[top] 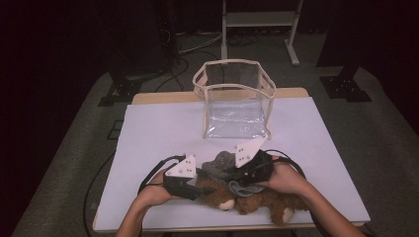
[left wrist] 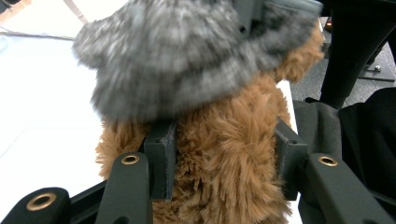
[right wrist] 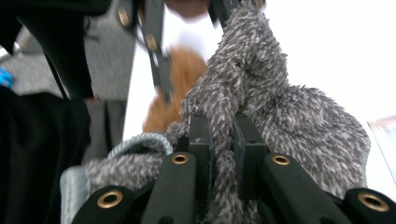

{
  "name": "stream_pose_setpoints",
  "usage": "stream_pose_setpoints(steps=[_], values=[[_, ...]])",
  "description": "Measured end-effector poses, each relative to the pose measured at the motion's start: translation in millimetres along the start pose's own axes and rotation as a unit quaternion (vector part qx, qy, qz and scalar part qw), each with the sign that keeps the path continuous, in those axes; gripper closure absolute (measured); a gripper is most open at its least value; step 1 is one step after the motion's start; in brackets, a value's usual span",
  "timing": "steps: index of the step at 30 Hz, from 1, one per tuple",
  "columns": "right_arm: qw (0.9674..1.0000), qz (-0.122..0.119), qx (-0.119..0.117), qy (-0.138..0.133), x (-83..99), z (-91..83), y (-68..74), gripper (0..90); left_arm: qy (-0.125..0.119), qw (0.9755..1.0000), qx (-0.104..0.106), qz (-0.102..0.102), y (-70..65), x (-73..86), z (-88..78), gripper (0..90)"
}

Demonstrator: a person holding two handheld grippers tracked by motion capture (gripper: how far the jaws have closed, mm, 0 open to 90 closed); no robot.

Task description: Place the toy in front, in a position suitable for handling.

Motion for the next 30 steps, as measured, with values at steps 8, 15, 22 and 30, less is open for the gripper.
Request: stream_pose_setpoints(steps=[8, 15, 22, 30], values=[[0.9976, 0.052, 0.047, -0.002, 45.6, -44.0, -4.8, 79.2, -0.004, 1.0000, 0.006, -0.002, -0.6, 0.6, 0.0, 51.3], [0.9958, 0.075, 0.052, -0.011, 67.4, -50.3, 15.6, 79.3, -0.001, 0.9999, 0.003, -0.016, 2.7, -8.1, -5.7, 42.2], [0.9969, 0.062, 0.049, -0.008, 62.1, -46.1, 26.5, 79.4, 0.004, 0.9997, 0.015, -0.019, 1.6, -19.9, 2.0, 38.3], [0.9985, 0.026, 0.048, -0.007, 31.1, -37.5, 12.8, 79.3, 0.021, 0.9993, 0.031, -0.004, -5.0, -12.8, 11.0, 46.3]])
Point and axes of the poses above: each handheld gripper's, and its own axes: z roughly forward along the jaws, x roughly out of its underside, y roughly to its left, the point moved 5 cm from there along z, roughly forward along the jaws, and after that the axes turned 14 degrees about -z, right-handed, at the moved point
